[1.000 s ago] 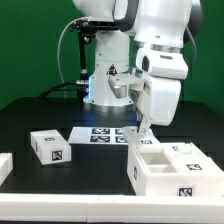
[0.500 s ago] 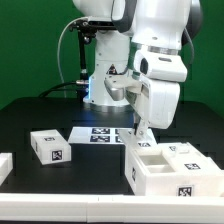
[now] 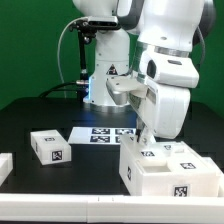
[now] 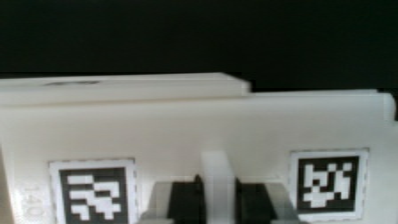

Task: Assemble cabinet

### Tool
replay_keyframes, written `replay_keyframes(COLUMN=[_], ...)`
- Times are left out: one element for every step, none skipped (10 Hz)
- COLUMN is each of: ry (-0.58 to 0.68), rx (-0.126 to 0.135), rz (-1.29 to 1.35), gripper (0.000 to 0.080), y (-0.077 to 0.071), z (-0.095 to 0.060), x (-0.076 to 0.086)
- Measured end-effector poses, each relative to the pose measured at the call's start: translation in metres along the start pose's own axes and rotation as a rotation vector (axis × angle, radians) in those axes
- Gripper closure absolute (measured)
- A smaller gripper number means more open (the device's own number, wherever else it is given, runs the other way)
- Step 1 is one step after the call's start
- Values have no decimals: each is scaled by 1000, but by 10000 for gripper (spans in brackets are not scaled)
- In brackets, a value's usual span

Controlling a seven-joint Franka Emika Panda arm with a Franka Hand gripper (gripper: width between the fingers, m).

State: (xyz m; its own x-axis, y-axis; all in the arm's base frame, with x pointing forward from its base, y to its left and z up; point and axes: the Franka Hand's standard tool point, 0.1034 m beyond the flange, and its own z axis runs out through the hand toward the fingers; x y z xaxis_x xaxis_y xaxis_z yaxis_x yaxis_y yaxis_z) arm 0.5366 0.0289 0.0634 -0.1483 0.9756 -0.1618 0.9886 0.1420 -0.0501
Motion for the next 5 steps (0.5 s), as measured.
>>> replay_keyframes(ry=[0, 0, -1, -6, -12], rx=[3, 3, 6, 20, 28], rz=[0, 1, 4, 8, 11], gripper=[735, 735, 735, 735, 735], y=[-1, -1, -1, 6, 18], z=[1, 1, 1, 0, -1], x=[0, 0, 0, 2, 3])
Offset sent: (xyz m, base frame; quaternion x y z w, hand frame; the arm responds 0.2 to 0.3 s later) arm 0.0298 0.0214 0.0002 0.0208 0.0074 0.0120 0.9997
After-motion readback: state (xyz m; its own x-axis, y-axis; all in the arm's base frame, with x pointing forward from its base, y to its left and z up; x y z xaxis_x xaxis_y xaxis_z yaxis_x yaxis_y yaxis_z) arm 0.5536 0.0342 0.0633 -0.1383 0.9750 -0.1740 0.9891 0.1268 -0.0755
